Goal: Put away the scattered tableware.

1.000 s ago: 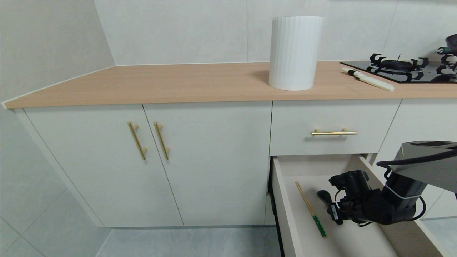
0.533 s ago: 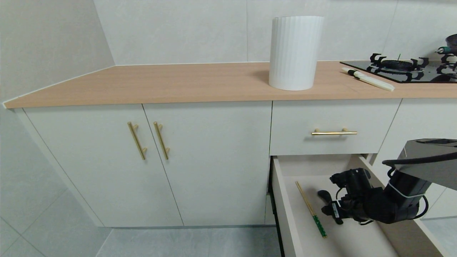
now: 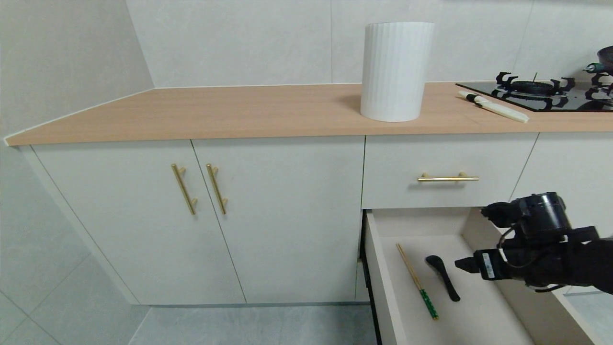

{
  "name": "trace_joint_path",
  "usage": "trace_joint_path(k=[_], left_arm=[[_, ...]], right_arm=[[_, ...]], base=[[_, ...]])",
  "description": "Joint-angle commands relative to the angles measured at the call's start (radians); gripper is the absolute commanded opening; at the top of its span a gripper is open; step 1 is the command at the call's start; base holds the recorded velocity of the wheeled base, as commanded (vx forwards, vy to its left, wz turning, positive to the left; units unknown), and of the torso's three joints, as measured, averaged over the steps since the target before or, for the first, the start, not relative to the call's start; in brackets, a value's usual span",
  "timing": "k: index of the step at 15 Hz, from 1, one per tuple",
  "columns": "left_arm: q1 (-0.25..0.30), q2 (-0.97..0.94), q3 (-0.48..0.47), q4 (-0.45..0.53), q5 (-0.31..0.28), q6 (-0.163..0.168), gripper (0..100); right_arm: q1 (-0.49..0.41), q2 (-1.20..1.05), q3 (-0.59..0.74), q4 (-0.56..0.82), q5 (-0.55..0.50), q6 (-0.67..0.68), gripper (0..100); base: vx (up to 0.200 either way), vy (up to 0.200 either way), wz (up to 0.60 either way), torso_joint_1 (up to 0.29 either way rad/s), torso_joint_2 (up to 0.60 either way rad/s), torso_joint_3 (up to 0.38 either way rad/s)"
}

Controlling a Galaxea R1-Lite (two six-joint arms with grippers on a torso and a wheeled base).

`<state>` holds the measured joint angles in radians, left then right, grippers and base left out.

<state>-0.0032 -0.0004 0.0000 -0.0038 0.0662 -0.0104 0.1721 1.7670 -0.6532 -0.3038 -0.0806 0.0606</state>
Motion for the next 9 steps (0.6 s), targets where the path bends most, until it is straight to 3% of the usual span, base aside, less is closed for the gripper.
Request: trace_joint_path(k=[1,9], left_arm=[[0.000,0.000,0.000,-0.001,0.000,0.000,100],[0.000,0.000,0.000,0.001,0.000,0.001,100]], right_arm=[[0.004,-0.348,0.067,0.203,0.047,0.004,100],[0.115,-0.492,0.064,0.381,0.045,-0.025,100]], base=[[0.000,0.000,0.00,0.000,0.00,0.000],[0.000,0.000,0.00,0.000,0.00,0.000]])
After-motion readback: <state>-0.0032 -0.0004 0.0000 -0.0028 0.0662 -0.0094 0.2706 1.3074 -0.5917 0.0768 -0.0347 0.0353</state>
